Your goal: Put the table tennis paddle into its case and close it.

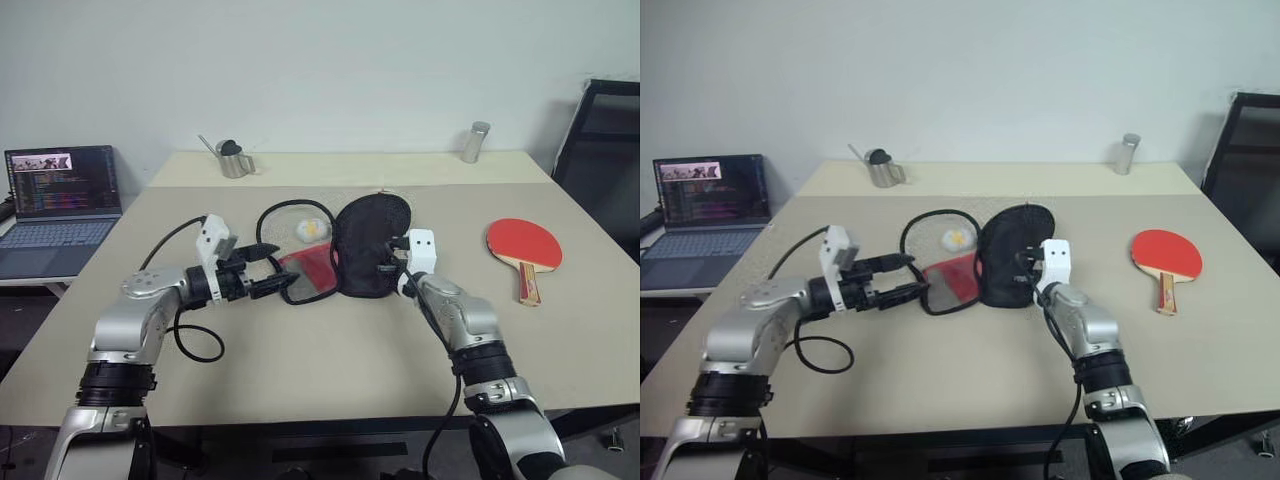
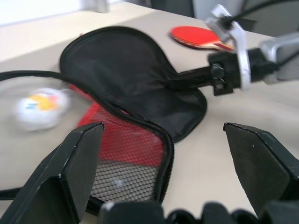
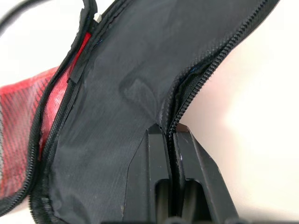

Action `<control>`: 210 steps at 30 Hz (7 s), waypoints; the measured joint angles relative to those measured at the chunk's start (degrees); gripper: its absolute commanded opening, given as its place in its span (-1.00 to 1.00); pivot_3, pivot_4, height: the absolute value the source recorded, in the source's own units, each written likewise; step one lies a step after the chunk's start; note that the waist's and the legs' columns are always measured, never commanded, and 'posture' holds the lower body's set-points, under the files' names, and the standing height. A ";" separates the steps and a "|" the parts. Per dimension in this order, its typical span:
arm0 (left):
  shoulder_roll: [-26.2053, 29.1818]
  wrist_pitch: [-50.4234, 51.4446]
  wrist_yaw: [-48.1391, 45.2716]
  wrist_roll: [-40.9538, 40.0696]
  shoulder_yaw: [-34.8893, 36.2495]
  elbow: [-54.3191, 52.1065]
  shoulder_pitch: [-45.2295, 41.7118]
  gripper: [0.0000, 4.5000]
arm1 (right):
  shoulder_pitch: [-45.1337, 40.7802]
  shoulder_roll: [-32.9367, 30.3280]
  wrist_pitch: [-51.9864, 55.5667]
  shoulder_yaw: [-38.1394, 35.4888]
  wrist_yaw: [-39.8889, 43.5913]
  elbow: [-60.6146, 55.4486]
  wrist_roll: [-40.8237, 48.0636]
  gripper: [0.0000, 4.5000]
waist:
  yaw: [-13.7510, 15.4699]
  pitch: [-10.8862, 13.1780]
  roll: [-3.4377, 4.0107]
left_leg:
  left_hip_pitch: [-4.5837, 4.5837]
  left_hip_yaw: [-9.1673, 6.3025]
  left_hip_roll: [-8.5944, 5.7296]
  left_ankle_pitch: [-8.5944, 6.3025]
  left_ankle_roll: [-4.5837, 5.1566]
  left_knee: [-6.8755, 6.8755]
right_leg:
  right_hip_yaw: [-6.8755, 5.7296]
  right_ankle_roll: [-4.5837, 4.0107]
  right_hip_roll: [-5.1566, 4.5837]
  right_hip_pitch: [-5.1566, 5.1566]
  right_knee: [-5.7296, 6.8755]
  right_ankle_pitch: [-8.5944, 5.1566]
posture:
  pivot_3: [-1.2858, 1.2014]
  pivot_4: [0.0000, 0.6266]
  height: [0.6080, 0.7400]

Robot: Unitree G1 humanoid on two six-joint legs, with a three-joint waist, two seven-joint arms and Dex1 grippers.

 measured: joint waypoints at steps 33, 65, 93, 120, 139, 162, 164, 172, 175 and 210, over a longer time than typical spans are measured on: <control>-3.01 -0.19 -1.34 0.57 -3.68 0.30 -2.38 1.00 | 7.78 -4.87 23.37 -11.67 -3.38 -20.97 4.80 -0.99 | 0.07 -0.01 -0.01 | 0.01 0.08 -0.02 0.00 0.00 0.03 | 0.03 0.01 0.01 0.00 0.01 0.00 | 0.03 -0.52 1.00; -4.81 -1.96 -2.19 1.94 -3.70 2.36 -4.09 1.00 | 6.49 -12.01 12.53 -9.17 0.15 -14.99 1.33 0.69 | 0.07 -0.01 -0.01 | 0.02 0.34 -0.02 0.00 0.00 0.05 | 0.07 0.01 0.01 0.00 0.03 0.01 | 0.03 -0.52 1.00; -6.28 -2.66 -2.49 2.54 -4.96 2.88 -4.12 1.00 | -6.16 -25.86 -9.86 -11.18 4.08 31.59 -8.81 0.16 | -0.12 -0.03 -0.04 | 0.15 0.68 0.01 0.00 0.00 0.07 | 0.13 0.01 0.03 0.04 0.05 0.07 | 0.03 -0.52 1.00; -5.13 -2.62 -2.32 3.29 -4.58 2.50 -2.43 1.00 | -2.39 -20.14 8.97 -13.98 -2.21 -3.93 -2.98 -0.51 | -0.13 -0.01 0.00 | 0.09 0.57 0.12 0.00 0.01 0.29 | 0.24 -0.02 0.07 -0.03 0.07 0.28 | 0.03 -0.52 1.00; -5.23 -2.58 -2.33 3.28 -4.73 2.45 -2.40 1.00 | 4.64 3.32 19.42 -8.09 -12.98 -22.03 -2.82 -0.51 | 0.06 -0.02 0.00 | 0.07 0.47 0.08 0.00 0.02 0.31 | 0.25 -0.01 0.08 -0.03 0.07 0.27 | 0.03 -0.52 1.00; -5.13 -2.37 -1.58 3.22 -4.66 1.58 -1.56 1.00 | 4.44 7.11 11.03 -6.68 -14.51 -12.81 -6.95 0.84 | -0.08 -0.03 -0.01 | 0.08 0.47 0.09 -0.01 0.02 0.30 | 0.27 -0.02 0.09 -0.04 0.07 0.27 | 0.03 -0.52 1.00; -5.13 -2.37 -1.15 3.20 -4.62 1.55 -1.49 1.00 | 4.41 7.17 11.21 -6.67 -14.50 -13.34 -6.89 0.99 | -0.08 -0.03 -0.01 | 0.08 0.47 0.09 -0.01 0.02 0.30 | 0.27 -0.01 0.09 -0.04 0.07 0.27 | 0.03 -0.52 1.00; -3.33 -6.30 4.76 7.26 -2.69 5.95 -1.73 1.00 | 4.66 -0.77 18.13 -3.88 -4.42 -31.13 -1.30 0.99 | 0.02 -0.04 -0.03 | 0.08 0.42 0.10 -0.01 0.03 0.30 | 0.20 -0.01 0.09 -0.03 0.04 0.26 | 0.03 -0.52 1.00; -3.12 -9.01 8.25 9.97 -1.95 11.40 -3.30 1.00 | 4.71 -8.98 18.75 -3.18 1.36 -33.06 -0.13 0.99 | 0.19 -0.04 -0.04 | 0.08 0.42 0.07 -0.01 0.03 0.31 | 0.16 0.00 0.08 0.01 -0.01 0.27 | 0.03 -0.52 1.00; -18.29 -29.89 12.55 28.55 -8.27 64.25 -29.69 1.00 | 6.85 -31.74 9.40 -4.17 35.03 -42.06 20.44 0.99 | 0.81 0.06 -0.33 | -0.18 0.53 0.06 -0.13 0.14 0.78 | -0.11 0.05 0.01 0.04 0.02 0.29 | 0.03 -0.52 1.00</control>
